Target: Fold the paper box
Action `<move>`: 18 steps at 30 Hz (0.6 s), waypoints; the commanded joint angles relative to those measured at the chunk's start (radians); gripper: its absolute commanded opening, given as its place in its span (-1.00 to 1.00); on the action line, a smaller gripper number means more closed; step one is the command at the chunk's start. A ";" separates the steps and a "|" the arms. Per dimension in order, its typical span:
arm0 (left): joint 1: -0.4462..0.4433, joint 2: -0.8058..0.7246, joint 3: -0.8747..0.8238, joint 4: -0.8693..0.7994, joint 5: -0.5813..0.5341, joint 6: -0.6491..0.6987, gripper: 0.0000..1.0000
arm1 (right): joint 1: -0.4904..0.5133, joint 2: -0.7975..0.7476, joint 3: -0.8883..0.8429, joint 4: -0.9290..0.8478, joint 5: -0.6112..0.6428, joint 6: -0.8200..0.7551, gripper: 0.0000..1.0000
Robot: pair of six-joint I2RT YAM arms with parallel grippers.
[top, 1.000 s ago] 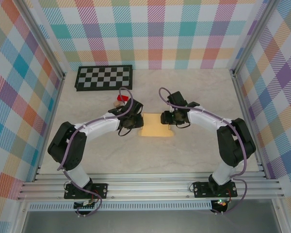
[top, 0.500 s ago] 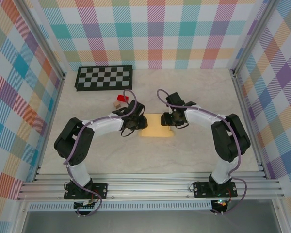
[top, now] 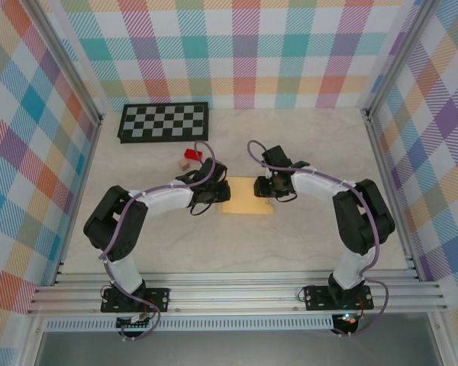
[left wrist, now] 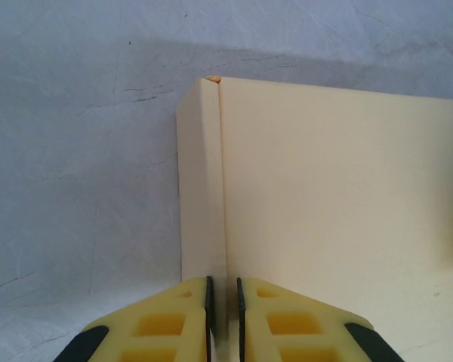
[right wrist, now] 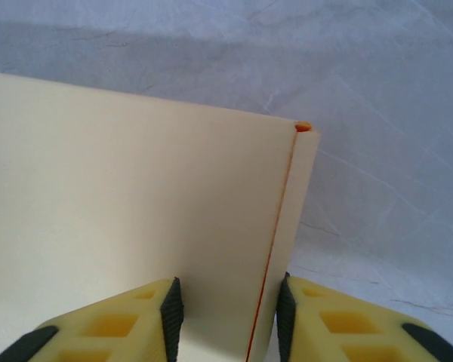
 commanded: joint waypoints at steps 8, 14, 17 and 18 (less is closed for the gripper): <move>-0.048 0.080 0.018 -0.044 0.025 -0.018 -0.84 | -0.005 0.030 -0.026 0.036 -0.105 0.082 -0.49; -0.102 0.126 0.053 -0.032 0.012 -0.059 -0.90 | 0.007 0.055 -0.061 0.077 -0.124 0.154 -0.57; -0.110 0.149 0.055 -0.030 0.002 -0.081 -0.91 | 0.021 0.067 -0.081 0.093 -0.093 0.166 -0.58; -0.110 0.154 0.052 -0.031 0.001 -0.083 -0.91 | 0.023 0.071 -0.084 0.093 -0.089 0.167 -0.58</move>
